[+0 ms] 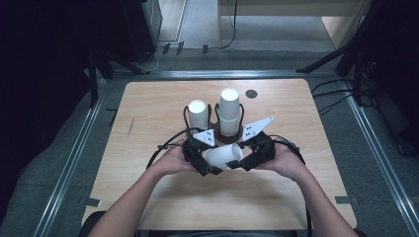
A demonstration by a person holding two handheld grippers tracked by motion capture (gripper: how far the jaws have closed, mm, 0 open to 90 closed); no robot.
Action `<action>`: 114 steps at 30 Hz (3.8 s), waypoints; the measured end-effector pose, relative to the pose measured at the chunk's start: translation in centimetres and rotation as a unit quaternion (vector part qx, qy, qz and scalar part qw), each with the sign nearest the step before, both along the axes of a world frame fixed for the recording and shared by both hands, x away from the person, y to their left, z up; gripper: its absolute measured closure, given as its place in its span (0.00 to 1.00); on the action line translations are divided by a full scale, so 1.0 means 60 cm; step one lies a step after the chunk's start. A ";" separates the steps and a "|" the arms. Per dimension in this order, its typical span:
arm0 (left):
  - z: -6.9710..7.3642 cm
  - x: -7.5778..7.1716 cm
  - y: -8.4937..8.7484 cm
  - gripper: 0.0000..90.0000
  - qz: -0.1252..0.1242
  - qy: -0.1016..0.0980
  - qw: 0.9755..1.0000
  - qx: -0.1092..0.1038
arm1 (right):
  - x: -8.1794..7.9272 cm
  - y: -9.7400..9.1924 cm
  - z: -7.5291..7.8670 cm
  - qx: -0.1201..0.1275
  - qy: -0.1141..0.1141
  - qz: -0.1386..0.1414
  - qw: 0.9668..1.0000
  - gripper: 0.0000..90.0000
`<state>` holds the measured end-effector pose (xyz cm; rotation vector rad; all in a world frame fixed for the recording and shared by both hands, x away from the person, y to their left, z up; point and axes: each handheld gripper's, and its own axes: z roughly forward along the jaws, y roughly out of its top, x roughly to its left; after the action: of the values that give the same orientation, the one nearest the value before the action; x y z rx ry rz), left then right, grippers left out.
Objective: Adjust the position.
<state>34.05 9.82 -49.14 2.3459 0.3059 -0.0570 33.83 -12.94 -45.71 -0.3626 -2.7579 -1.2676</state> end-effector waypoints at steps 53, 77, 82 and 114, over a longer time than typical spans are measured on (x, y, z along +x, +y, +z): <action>0.040 0.018 -0.028 0.29 -0.060 0.011 0.983 0.176 | -0.004 0.011 -0.029 -0.073 -0.034 -0.003 0.997 0.29; 0.022 0.013 -0.049 0.25 -0.079 0.038 0.977 0.195 | -0.011 0.030 -0.042 -0.083 -0.020 0.034 0.996 0.37; 0.031 0.013 -0.043 0.10 -0.062 0.020 0.984 0.164 | -0.009 0.026 -0.039 -0.078 -0.022 0.032 0.996 0.37; 0.022 -0.015 0.009 0.09 -0.024 0.001 0.999 -0.023 | -0.004 0.014 -0.018 -0.028 -0.022 0.045 0.998 0.36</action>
<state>33.16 10.38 -47.79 2.3069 0.2453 -0.0887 33.61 -12.08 -46.79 -0.2146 -2.8167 -1.1926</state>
